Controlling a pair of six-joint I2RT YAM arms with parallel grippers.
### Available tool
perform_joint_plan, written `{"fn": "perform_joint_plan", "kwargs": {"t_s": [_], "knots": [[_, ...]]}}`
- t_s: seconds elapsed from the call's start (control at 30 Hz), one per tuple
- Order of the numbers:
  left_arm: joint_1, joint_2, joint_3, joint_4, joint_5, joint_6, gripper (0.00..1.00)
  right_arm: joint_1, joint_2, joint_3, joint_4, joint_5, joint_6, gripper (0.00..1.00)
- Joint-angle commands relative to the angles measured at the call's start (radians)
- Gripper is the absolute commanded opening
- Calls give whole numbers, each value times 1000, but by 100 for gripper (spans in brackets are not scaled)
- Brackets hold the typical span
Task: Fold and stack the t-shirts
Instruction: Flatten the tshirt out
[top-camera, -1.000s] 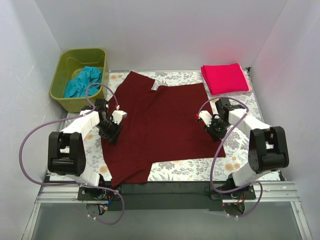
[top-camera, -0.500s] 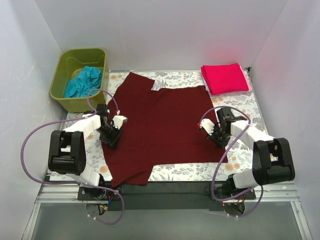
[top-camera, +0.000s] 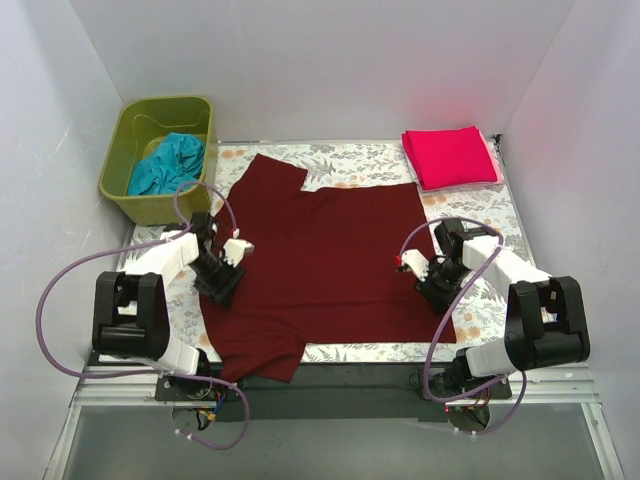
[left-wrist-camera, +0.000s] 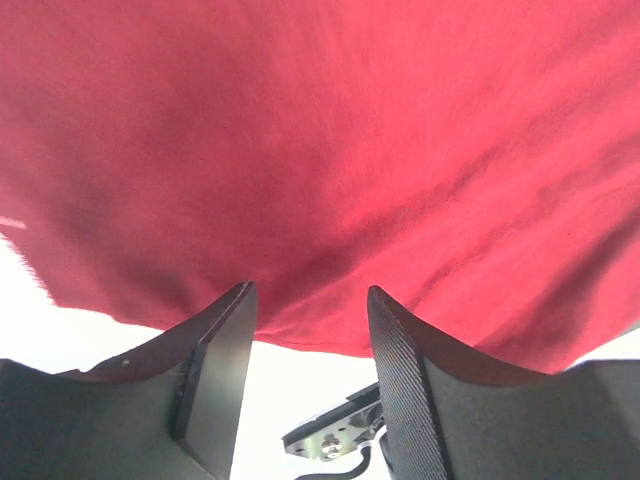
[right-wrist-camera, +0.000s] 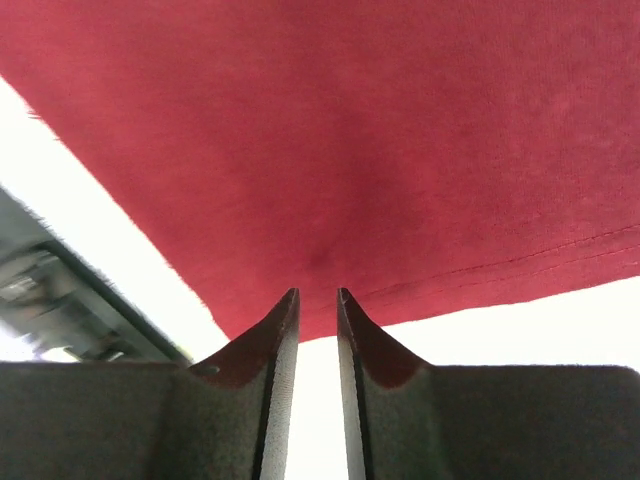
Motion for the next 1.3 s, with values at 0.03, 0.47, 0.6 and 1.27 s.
{"fn": "perform_joint_plan", "kwargs": {"t_s": [0.03,0.47,0.6,1.27], "knots": [[-1,43,231,-37,83,-13,50,-3,32,181,-124,-127,-13,29],[-1,448,892,288,186,-363,52,-40,435,769,371,-14,362,29],[-1,601,1069,307,192,-435,52,-40,582,927,435,18,424,27],[-7,766,1095,465,135,-523,56,-38,869,1062,538,195,547,49]]}}
